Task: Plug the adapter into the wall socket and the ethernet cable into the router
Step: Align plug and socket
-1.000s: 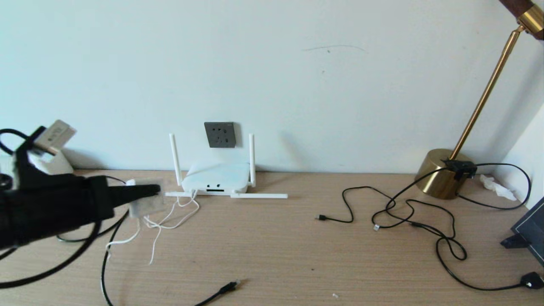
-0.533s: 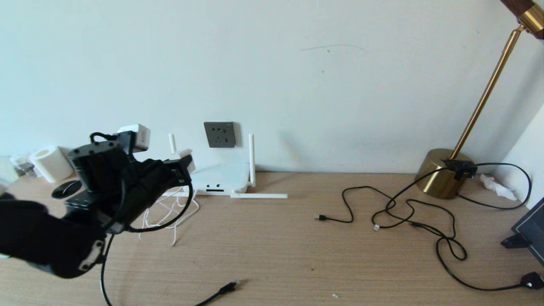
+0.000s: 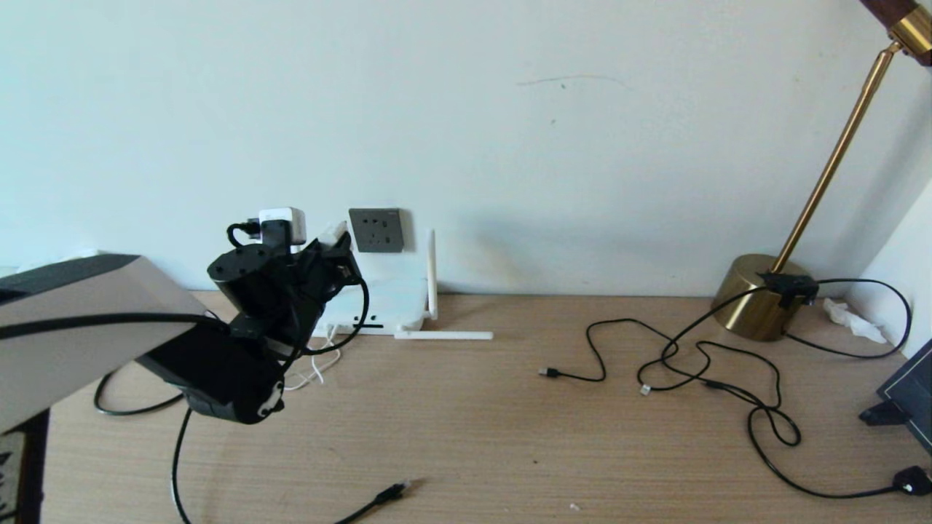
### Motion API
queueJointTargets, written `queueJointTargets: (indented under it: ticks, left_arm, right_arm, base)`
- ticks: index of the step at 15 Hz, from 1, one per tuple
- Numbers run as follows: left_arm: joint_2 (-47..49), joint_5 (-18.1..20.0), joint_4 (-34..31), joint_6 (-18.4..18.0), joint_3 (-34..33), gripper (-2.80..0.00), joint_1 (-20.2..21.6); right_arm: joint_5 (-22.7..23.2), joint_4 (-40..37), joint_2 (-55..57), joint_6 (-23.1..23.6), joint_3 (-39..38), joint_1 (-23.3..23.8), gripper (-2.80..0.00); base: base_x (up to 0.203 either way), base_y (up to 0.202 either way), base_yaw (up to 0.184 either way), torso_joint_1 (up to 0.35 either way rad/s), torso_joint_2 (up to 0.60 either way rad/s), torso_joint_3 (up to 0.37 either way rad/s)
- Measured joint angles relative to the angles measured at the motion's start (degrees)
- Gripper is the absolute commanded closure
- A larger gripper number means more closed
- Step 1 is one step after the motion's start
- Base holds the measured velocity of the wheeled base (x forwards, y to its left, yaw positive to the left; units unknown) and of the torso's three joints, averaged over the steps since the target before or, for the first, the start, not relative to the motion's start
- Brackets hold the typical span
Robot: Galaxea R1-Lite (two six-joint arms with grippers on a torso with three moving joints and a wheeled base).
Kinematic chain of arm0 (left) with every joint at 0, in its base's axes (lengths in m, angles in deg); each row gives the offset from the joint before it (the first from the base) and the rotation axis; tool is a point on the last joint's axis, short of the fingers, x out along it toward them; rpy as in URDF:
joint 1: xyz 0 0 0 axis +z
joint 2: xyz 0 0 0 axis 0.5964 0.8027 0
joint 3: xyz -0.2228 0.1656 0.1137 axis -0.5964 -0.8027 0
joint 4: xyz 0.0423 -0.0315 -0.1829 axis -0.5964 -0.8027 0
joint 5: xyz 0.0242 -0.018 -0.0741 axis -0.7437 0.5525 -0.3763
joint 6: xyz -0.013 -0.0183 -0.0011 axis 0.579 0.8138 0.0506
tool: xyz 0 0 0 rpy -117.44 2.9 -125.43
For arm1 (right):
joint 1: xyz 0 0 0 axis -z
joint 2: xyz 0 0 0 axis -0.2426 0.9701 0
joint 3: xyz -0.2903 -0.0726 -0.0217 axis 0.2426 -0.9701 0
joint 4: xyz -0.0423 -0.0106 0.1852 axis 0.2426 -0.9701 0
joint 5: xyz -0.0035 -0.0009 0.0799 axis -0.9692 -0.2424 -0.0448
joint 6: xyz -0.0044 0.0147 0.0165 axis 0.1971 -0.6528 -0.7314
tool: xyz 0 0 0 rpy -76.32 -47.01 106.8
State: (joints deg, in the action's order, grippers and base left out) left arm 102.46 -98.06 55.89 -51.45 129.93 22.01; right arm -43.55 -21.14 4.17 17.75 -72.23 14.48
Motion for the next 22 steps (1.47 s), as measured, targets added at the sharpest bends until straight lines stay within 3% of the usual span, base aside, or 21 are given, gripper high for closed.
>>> queueJointTargets:
  ticks: [14,22]
  left_arm:
    - [5.19,-0.16,0.48,-0.35,4.18,0.00,-1.52]
    - [7.02,2.40,0.41,-0.38,8.42,0.00,-1.00]
  right_arm:
    - [-0.06,-0.02,0.00,0.00,0.00,0.00,0.00]
    - [-0.03,-0.02,0.00,0.02,0.00,0.00,0.00]
  base:
    - [0.000,0.000,0.000,0.000,0.00,0.000]
    - [0.000,0.000,0.000,0.000,0.00,0.000]
